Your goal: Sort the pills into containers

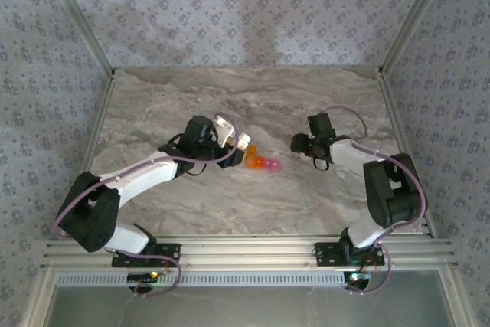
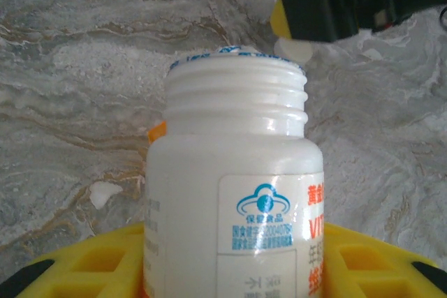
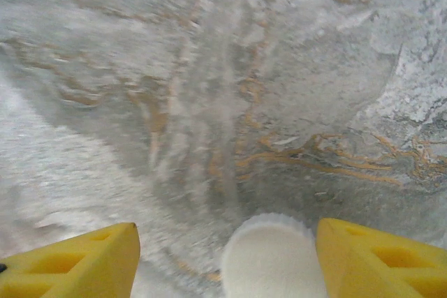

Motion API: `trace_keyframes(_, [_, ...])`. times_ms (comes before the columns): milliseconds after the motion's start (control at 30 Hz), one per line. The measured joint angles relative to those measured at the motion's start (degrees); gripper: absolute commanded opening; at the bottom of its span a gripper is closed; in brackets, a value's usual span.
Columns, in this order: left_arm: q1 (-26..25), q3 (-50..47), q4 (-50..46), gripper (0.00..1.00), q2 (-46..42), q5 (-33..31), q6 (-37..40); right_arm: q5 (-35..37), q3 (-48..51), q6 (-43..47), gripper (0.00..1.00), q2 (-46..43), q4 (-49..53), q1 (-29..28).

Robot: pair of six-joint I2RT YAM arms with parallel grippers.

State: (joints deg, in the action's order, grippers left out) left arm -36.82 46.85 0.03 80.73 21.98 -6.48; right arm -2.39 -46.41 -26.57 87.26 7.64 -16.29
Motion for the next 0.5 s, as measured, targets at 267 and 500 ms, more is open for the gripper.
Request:
trace_keyframes(267, [-0.1, -2.1, -3.8, 0.00, -2.2, -1.6, 1.0, -5.4, 0.0, 1.2, 0.74, -4.9, 2.1, -4.1])
trace_keyframes(500, [-0.2, -3.2, -4.8, 0.00, -2.6, -2.3, 1.0, -6.2, 0.1, 1.2, 0.75, -5.4, 2.5, -9.4])
